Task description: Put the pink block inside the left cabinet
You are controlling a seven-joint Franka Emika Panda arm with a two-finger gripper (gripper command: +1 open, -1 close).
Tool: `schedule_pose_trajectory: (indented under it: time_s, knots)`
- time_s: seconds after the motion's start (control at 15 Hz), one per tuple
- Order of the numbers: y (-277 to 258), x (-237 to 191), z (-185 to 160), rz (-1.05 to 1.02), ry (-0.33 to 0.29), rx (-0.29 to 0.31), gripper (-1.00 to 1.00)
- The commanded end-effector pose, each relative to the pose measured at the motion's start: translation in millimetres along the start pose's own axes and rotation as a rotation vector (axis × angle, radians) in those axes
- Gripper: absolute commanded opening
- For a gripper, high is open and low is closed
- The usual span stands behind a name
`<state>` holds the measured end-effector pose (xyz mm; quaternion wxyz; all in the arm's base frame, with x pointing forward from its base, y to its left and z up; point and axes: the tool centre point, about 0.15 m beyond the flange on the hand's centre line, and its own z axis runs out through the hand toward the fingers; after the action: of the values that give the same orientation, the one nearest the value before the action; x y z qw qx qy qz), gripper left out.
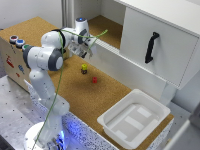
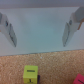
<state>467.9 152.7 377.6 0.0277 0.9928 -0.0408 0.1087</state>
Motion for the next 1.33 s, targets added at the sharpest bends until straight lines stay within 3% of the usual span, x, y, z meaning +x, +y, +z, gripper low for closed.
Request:
schedule_pose_trajectory:
  time_s: [0.0,0.4,0.67,0.73,1.27]
  knots:
    - [8.0,-4.4,2.0,0.022,0.0,0.0,1.0]
    - [61.8,-44.7,36.1,0.177,-0.045,-0.009,1.0]
    - [95.3,-73.5,62.1,0.231,-0.122,-0.037,1.0]
    - [103.6,-80.2,68.8,0.279,-0.135,-0.018,1.0]
    - [108.0,-56.2,120.1,0.492,-0.105,0.033,1.0]
